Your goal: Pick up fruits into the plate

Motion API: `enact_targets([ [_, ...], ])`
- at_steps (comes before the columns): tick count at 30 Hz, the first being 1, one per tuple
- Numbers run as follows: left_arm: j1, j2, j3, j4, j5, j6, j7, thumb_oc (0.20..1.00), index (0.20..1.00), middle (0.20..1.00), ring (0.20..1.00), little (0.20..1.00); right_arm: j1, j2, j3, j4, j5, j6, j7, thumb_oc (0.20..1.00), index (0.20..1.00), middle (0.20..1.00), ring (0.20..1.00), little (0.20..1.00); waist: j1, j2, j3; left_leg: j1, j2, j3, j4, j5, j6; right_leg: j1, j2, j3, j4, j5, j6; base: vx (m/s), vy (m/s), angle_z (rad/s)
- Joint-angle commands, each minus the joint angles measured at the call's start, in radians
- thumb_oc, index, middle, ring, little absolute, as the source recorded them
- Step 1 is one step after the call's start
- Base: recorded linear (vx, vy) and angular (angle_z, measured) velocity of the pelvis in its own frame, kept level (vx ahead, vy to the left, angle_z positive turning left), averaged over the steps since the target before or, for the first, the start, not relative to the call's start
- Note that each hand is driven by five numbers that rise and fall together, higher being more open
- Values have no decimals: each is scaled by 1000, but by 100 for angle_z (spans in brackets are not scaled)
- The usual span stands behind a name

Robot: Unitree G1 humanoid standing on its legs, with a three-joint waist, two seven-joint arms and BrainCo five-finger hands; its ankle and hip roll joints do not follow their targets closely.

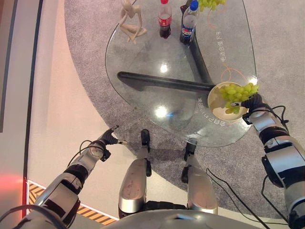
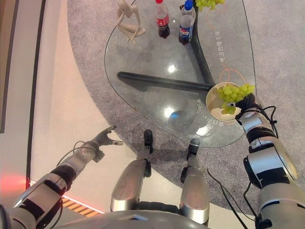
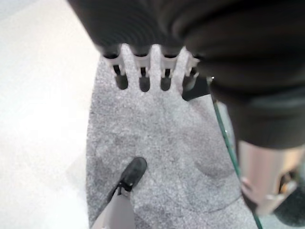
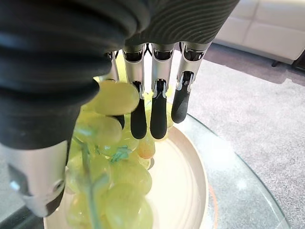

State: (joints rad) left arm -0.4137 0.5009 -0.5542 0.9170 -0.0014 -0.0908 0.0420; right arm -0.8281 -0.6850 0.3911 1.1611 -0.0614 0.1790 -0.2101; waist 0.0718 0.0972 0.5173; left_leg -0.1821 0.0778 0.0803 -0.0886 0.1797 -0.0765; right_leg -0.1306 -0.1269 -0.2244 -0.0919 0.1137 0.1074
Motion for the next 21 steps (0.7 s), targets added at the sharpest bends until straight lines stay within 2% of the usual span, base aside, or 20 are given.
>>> enact_targets([
  [1, -27, -26, -43, 46, -23, -7, 18, 1000, 1000, 1000, 1000, 1000, -81, -30, 62, 21, -8, -16, -36, 1000, 1000, 1000, 1000, 1000, -7, 3, -1, 5, -58, -11, 56, -180, 28, -97, -24, -11, 161, -114, 1, 0, 0, 0],
  [9, -26, -33, -43, 40, -27, 3, 20, 1000, 1000, 1000, 1000, 1000, -68, -14, 54, -3, 13, -70, -53, 1000, 1000, 1000, 1000, 1000, -10, -5, -10, 9, -54, -3, 53, -180, 27, -98, -24, -11, 163, -112, 4, 0, 0, 0],
  [21, 4, -50, -26, 39, -33, 12, 35, 1000, 1000, 1000, 1000, 1000, 2, -4, 36, -152, 22, -72, -110, 1000, 1000, 1000, 1000, 1000, -23, -32, -38, 39, -42, 14, 33, -182, 23, -75, -19, -7, 151, -111, 9, -7, 30, 1],
])
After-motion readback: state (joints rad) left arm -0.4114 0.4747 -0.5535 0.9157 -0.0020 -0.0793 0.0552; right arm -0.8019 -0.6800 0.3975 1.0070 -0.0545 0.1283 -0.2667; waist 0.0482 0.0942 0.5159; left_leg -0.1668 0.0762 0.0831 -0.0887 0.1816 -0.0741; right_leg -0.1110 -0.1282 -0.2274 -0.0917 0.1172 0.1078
